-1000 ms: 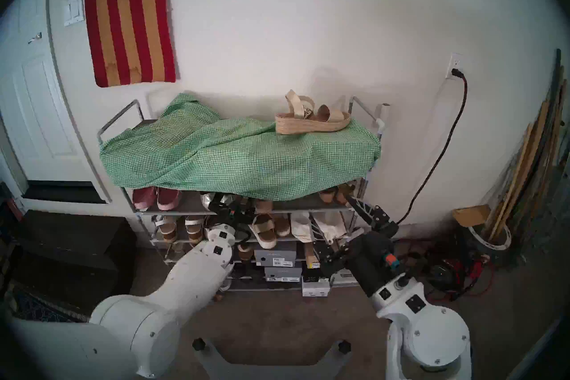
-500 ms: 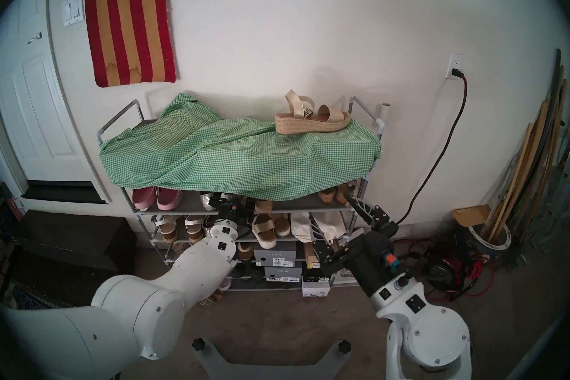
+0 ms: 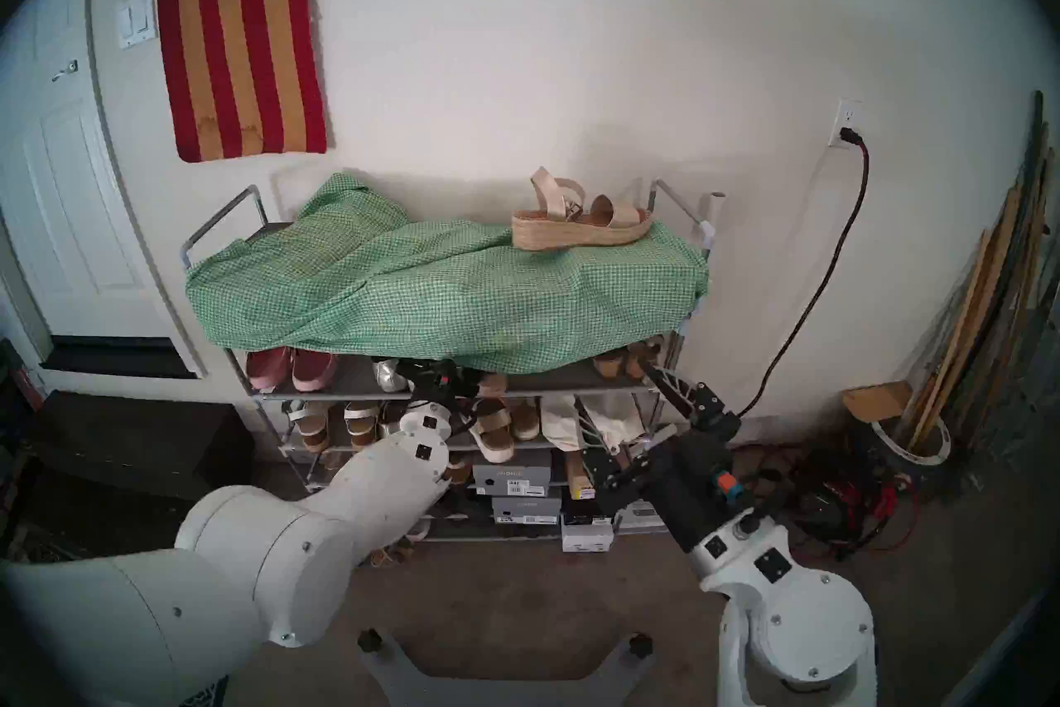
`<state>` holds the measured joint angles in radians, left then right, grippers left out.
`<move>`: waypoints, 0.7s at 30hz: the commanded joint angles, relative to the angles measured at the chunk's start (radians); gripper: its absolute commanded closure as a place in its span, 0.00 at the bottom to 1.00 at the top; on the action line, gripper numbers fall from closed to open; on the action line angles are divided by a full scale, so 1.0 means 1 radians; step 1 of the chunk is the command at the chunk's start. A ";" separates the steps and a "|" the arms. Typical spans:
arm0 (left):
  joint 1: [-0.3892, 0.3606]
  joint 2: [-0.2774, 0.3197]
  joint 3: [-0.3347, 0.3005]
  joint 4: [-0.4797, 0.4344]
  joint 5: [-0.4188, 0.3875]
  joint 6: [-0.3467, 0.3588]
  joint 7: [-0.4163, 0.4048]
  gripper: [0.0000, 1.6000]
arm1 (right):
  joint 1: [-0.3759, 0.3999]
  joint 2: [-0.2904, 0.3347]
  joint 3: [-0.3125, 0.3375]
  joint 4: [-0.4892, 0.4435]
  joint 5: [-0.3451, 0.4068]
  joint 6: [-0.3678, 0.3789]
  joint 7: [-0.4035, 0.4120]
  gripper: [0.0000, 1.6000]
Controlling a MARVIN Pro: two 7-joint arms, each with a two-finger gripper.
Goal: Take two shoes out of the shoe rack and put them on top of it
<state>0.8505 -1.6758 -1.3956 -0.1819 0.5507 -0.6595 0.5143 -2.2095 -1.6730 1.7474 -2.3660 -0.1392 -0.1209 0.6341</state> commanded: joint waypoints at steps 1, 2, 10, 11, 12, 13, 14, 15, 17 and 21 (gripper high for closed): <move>-0.018 -0.012 0.027 0.040 0.026 0.009 -0.019 1.00 | 0.002 0.001 -0.004 -0.001 -0.002 0.000 0.002 0.00; -0.017 -0.013 0.031 0.044 0.030 0.007 -0.018 1.00 | 0.002 0.001 -0.004 -0.001 -0.002 0.000 0.002 0.00; -0.006 -0.016 0.040 0.053 0.042 -0.015 -0.015 1.00 | 0.003 0.001 -0.004 -0.001 -0.002 0.000 0.002 0.00; -0.002 -0.015 0.042 0.051 0.043 -0.024 -0.012 1.00 | 0.003 0.001 -0.004 -0.001 -0.002 0.000 0.002 0.00; 0.001 -0.014 0.043 0.049 0.045 -0.033 -0.009 1.00 | 0.003 0.001 -0.004 -0.001 -0.002 0.000 0.002 0.00; 0.004 -0.014 0.044 0.047 0.047 -0.046 -0.008 1.00 | 0.003 0.001 -0.004 -0.001 -0.002 0.001 0.002 0.00; 0.010 -0.013 0.047 0.044 0.051 -0.062 -0.004 1.00 | 0.003 0.002 -0.004 -0.001 -0.002 0.001 0.002 0.00; 0.016 -0.013 0.052 0.040 0.055 -0.077 0.002 1.00 | 0.003 0.002 -0.004 -0.001 -0.002 0.001 0.002 0.00; 0.027 -0.014 0.057 0.033 0.061 -0.108 0.012 1.00 | 0.003 0.002 -0.004 -0.001 -0.002 0.001 0.002 0.00; 0.050 -0.022 0.079 0.014 0.081 -0.171 0.011 1.00 | 0.003 0.002 -0.004 -0.001 -0.002 0.001 0.002 0.00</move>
<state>0.8635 -1.6862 -1.3375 -0.1418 0.6136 -0.7443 0.5202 -2.2094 -1.6730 1.7474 -2.3659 -0.1391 -0.1211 0.6343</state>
